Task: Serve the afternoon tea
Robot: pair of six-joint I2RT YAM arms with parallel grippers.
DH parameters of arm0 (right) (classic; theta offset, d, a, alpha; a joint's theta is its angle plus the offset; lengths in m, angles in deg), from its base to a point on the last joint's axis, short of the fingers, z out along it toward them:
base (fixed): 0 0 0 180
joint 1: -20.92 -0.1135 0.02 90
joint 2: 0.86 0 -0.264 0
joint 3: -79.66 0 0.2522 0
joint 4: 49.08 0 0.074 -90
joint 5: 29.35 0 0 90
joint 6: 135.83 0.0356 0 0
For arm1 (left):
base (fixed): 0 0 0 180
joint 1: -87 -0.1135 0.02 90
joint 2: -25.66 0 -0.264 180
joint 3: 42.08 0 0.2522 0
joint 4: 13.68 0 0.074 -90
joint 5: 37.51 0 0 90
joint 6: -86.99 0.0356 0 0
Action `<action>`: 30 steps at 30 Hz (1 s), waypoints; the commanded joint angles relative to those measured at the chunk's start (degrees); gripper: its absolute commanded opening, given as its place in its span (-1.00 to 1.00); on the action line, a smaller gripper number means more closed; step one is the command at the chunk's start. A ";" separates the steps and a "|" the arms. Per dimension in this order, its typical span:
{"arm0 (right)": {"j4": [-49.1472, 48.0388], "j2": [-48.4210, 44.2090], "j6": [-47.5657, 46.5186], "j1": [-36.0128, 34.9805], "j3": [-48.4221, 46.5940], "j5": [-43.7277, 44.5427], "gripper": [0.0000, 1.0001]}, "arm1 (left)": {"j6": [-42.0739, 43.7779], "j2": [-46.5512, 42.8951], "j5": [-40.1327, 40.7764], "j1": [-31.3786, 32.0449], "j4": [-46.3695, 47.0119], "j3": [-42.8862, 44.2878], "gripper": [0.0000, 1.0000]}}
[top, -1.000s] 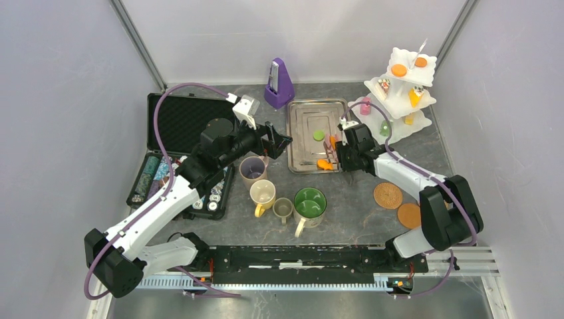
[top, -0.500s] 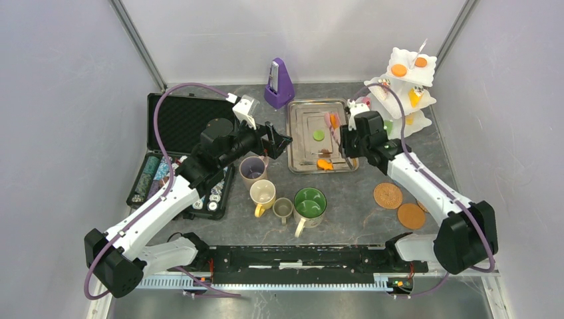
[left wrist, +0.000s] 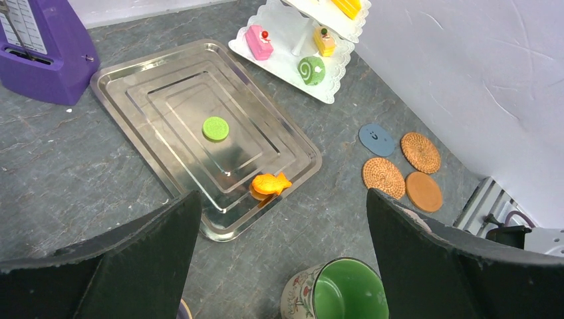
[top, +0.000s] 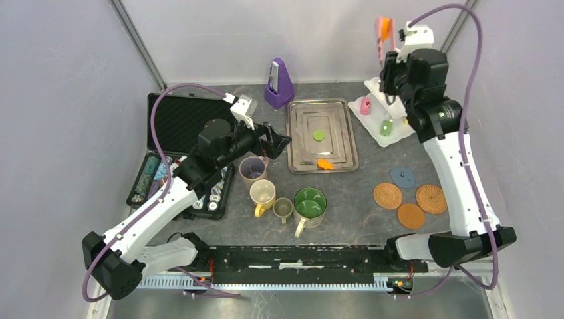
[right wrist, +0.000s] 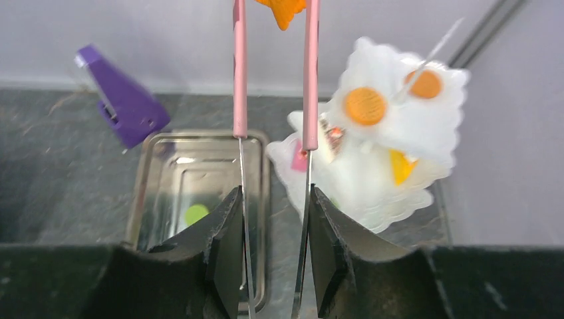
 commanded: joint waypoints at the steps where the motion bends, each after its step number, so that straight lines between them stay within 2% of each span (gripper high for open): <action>1: 3.16 4.69 -3.30 3.37 -8.55 2.35 -0.75 | 2.22 -1.42 -0.56 0.30 1.41 1.67 0.98; 7: 4.50 11.18 -4.72 7.73 -15.05 1.02 -0.74 | 2.22 -1.85 -0.55 0.30 1.28 1.67 0.98; 11: 8.26 16.57 -5.56 8.35 -20.92 4.22 -0.74 | 2.35 -1.75 -0.48 0.30 1.34 1.63 0.99; 14: 8.90 18.31 -4.49 8.81 -21.25 7.75 -0.74 | 2.22 -1.65 -0.51 0.30 1.28 1.67 0.98; 23: 9.91 22.35 -3.49 9.70 -20.54 9.62 -0.73 | 2.31 -1.52 -0.48 0.30 1.27 1.64 0.99; 30: 9.83 24.70 -3.76 10.98 -21.14 9.83 -0.63 | 2.26 -1.22 -0.60 0.30 1.32 1.67 0.99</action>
